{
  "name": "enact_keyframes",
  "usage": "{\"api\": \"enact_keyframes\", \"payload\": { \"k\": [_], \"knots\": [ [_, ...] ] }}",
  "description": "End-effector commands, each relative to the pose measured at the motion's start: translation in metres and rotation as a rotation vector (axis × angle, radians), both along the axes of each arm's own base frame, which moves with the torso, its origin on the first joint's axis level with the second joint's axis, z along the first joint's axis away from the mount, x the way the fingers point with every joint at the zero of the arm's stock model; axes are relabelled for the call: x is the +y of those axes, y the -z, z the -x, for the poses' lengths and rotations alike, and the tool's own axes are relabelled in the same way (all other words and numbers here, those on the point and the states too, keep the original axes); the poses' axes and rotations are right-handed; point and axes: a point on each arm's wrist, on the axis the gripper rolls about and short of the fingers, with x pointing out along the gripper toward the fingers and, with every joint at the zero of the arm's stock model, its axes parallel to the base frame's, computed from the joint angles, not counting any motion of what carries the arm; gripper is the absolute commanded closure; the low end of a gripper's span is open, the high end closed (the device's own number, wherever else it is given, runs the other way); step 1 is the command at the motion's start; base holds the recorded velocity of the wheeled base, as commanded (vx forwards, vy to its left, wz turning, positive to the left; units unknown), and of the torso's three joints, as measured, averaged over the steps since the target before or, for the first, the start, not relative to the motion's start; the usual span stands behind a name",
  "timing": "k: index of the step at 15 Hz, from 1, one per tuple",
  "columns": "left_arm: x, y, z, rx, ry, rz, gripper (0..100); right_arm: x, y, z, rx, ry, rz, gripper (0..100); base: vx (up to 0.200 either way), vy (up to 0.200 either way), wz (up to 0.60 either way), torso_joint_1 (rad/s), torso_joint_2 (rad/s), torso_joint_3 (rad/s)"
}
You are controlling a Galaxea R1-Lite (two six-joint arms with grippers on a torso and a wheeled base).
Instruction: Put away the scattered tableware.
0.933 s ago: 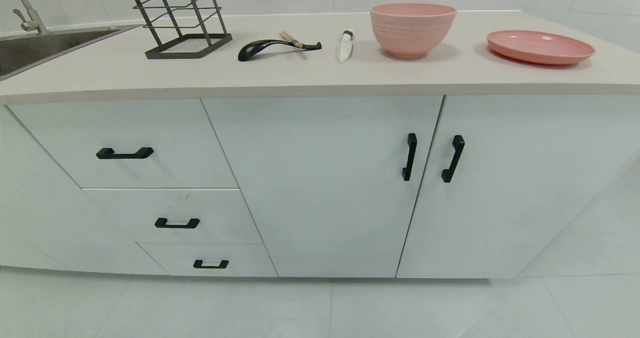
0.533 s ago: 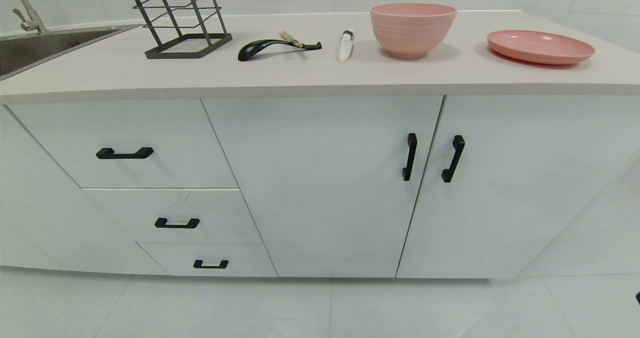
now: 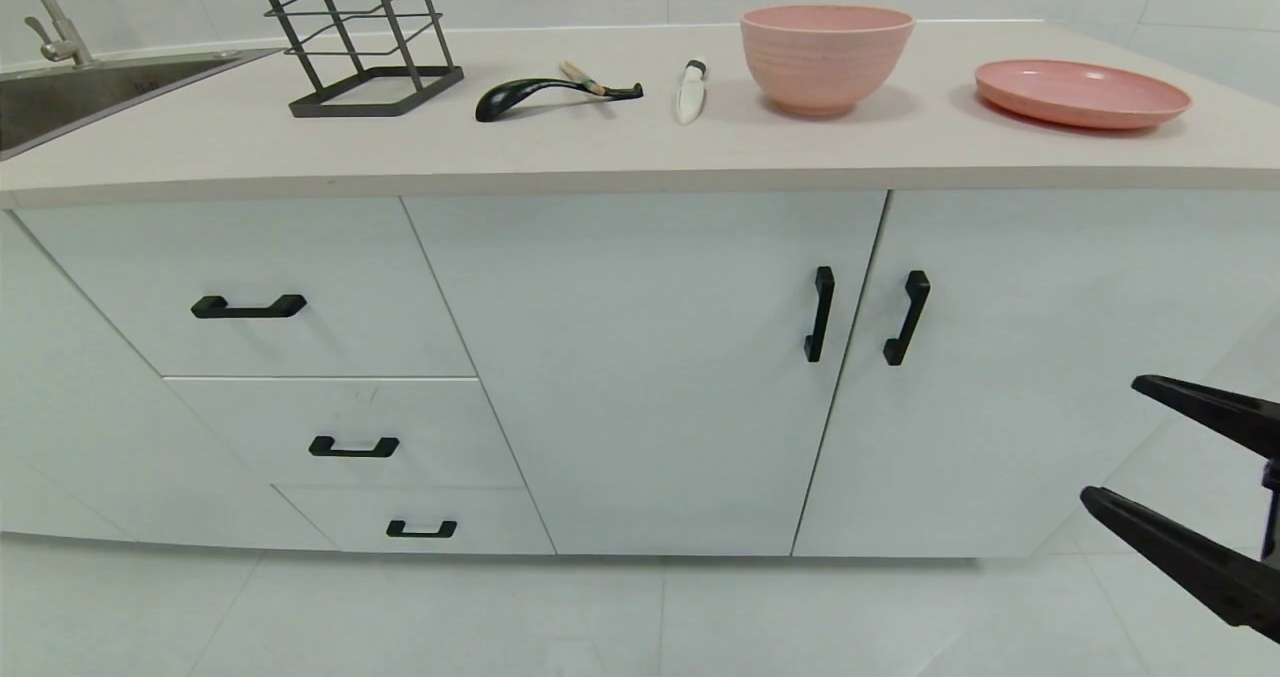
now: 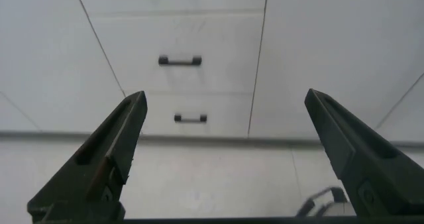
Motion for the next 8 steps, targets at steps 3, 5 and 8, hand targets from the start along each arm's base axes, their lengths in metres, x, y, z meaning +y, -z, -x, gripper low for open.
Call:
{"api": "enact_keyframes", "payload": {
  "k": [3, 5, 8],
  "knots": [
    [-0.001, -0.022, 0.003, -0.215, 0.033, -0.037, 0, 0.009, 0.015, -0.051, 0.041, -0.103, 0.038, 0, 0.000, 0.000, 0.00, 0.000, 0.00, 0.000],
    [-0.003, -0.022, 0.003, -0.201, 0.146, -0.019, 0, 0.012, 0.024, -0.065, 0.049, -0.114, 0.041, 0, 0.000, 0.000, 0.00, 0.000, 0.00, 0.000],
    [-0.005, -0.041, -0.003, -0.095, 0.332, -0.011, 0, 0.015, 0.020, -0.071, 0.029, -0.135, 0.042, 0, 0.000, 0.000, 0.00, 0.000, 0.00, 0.000]
  ]
}}
